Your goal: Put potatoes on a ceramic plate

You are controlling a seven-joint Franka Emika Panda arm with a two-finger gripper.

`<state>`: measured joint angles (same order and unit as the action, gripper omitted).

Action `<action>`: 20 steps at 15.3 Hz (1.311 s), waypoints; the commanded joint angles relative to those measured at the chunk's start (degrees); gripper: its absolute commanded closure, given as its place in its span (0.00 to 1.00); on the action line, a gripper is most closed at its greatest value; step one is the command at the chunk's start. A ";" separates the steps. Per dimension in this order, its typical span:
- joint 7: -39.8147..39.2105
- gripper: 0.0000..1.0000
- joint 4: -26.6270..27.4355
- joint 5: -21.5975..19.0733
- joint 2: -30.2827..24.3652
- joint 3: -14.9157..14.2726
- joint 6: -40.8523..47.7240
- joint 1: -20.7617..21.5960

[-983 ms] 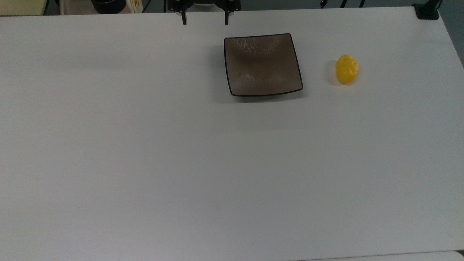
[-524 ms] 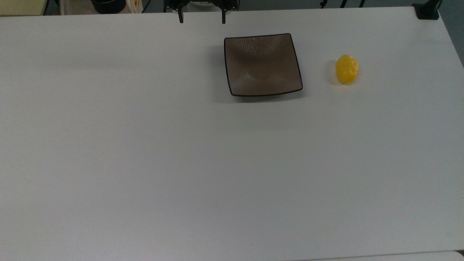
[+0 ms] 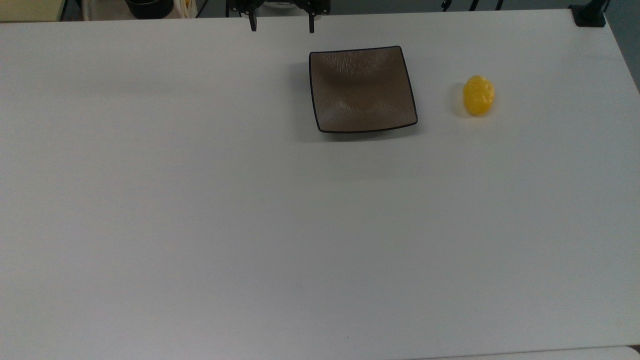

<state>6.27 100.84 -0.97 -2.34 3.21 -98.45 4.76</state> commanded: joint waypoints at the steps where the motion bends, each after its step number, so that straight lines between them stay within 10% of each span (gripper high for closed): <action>1: 3.74 0.00 0.15 -2.45 -0.65 0.22 -0.95 0.25; 20: 27.30 0.00 0.15 -4.92 9.19 18.23 -23.53 6.57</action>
<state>30.71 100.85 -5.47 4.35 20.33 -118.99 9.68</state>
